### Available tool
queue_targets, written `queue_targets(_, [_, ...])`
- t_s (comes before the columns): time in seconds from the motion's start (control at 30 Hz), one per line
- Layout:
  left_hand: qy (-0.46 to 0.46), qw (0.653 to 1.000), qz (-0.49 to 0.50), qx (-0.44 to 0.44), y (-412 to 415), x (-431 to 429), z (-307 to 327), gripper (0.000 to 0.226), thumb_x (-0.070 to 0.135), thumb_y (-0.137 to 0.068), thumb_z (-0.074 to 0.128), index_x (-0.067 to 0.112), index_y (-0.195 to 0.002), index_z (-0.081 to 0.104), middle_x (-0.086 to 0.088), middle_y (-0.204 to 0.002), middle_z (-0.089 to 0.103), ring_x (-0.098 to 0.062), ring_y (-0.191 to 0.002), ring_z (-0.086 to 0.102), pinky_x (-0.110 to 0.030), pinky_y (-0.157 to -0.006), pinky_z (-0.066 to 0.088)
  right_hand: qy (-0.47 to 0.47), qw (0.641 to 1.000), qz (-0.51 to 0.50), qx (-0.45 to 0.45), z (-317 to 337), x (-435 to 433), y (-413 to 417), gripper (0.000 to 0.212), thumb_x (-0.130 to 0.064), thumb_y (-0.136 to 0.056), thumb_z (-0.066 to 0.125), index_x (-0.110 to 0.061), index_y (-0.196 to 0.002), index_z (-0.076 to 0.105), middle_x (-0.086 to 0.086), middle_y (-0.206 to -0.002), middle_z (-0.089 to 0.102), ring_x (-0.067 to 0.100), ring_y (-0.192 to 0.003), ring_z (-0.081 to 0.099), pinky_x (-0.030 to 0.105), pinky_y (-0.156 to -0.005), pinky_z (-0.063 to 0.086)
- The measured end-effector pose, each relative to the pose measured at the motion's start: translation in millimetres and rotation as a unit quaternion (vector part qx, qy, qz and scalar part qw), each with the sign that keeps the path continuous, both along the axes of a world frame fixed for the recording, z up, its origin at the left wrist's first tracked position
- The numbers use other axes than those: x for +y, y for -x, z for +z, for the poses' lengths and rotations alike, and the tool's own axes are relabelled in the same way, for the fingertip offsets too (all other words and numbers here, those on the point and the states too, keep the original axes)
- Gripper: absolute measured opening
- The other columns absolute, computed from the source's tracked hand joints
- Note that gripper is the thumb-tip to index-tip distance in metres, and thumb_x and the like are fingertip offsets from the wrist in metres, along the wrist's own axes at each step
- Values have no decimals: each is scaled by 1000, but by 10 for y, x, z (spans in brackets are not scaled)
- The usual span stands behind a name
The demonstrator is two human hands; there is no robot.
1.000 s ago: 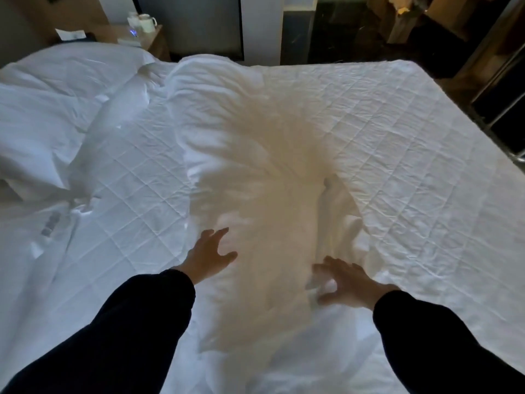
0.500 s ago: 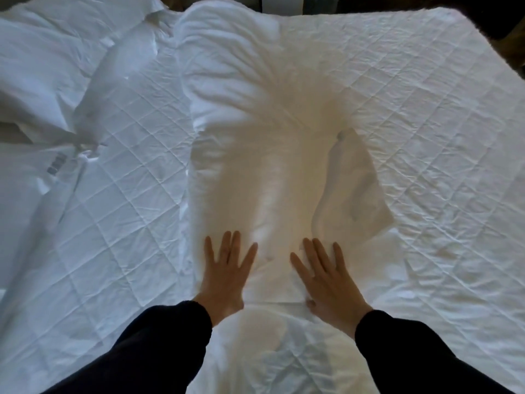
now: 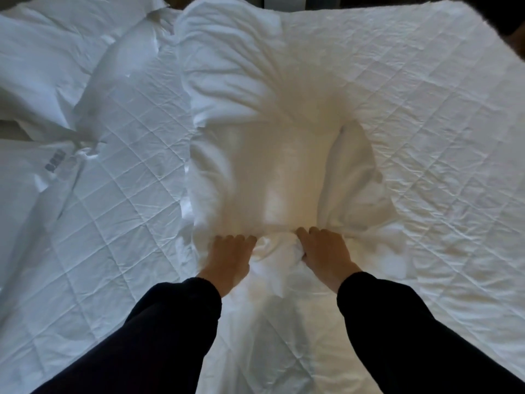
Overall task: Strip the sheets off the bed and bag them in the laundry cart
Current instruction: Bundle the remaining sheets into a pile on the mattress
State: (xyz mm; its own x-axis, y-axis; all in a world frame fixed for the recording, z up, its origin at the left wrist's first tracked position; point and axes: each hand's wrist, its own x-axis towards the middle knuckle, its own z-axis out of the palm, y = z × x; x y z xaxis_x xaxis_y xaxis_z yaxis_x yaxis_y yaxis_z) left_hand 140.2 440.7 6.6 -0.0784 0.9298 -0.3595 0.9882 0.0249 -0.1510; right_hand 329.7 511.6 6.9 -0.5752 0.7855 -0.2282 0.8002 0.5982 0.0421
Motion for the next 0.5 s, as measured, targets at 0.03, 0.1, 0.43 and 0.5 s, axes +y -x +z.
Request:
queue_targets(0.03, [-6,1000,-1,2,0,-5,58,49,22,-86,55,25,-133,42,0,-115,61,-26,-106,60,-39,-91,44,-2,1000,-2,10,53,-9,1,43,-26,-88,60,-18,-127,45,5,-106,60,29,-97,63,35,-73,46])
queue_targets(0.1, [-20,1000,-9,5,2,-25,180,49,23,-86,56,24,-133,41,0,-114,62,-26,-104,61,-40,-91,45,-4,1000,-7,22,199,-37,-4,40,-25,-90,57,-19,-127,45,5,-107,60,28,-99,63,35,-77,46])
queue_targets(0.43, [-55,998,-26,13,-207,-639,660,49,20,-86,55,24,-133,42,0,-112,62,-25,-104,61,-39,-92,45,-20,998,12,57,673,-646,-275,32,-25,-90,55,-19,-121,50,4,-100,62,29,-93,64,33,-73,45])
queue_targets(0.5, [-51,999,-16,8,-301,-891,660,48,19,-86,56,23,-132,42,0,-113,61,-25,-106,59,-38,-93,43,-17,998,21,58,694,-886,-365,35,-24,-90,57,-19,-123,49,4,-101,61,29,-94,64,33,-70,41])
